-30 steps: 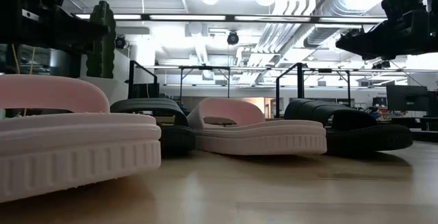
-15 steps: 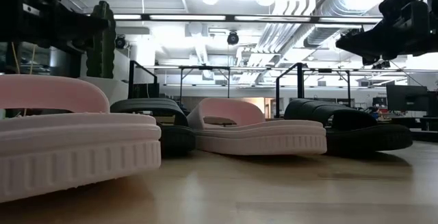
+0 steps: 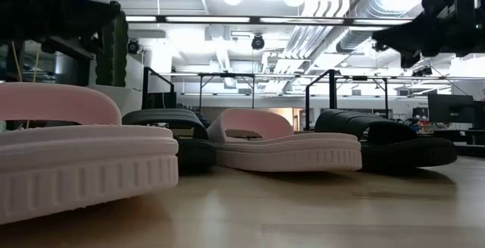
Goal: Pick and place slides into the shelf
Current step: Put the right black slides on the shelf
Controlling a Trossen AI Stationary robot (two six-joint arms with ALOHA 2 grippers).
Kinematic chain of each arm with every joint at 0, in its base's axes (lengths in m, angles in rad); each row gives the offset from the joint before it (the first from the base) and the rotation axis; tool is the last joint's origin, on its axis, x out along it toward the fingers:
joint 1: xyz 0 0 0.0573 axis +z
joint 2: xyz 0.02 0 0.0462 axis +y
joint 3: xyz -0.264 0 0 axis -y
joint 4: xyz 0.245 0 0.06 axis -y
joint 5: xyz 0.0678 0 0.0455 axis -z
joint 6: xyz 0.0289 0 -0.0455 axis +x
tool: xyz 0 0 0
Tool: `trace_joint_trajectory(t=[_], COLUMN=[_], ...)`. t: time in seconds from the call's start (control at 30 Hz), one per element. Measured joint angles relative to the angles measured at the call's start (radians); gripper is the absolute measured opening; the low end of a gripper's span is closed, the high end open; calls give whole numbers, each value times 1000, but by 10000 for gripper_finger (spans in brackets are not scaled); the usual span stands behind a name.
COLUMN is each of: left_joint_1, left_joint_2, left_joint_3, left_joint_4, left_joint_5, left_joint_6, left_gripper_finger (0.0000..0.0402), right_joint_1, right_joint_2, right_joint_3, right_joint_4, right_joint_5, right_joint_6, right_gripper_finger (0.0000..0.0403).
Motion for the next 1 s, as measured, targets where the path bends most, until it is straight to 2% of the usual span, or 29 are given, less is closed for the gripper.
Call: trace_joint_trajectory(t=[0.23,0.43,0.57,0.7,1.0], left_joint_1=[0,0,0,0,0], left_joint_2=[0,0,1,0,31], left_joint_3=[0,0,16,97,350], left_joint_4=[82,34,9,-88,-339], left_joint_5=[-1,1,4,-20,-75], left_joint_6=[-3,-30,-29,-33,-44], left_gripper_finger=[1,1,1,1,1], right_joint_1=[0,0,0,0,0], right_joint_2=[0,0,2,2,3], right_joint_3=[0,0,21,97,326], right_joint_4=[35,35,9,3,-229], right_joint_5=[0,-5,-49,-55,-56], right_joint_6=[-24,12,29,52,49], right_gripper_finger=[0,0,0,0,0])
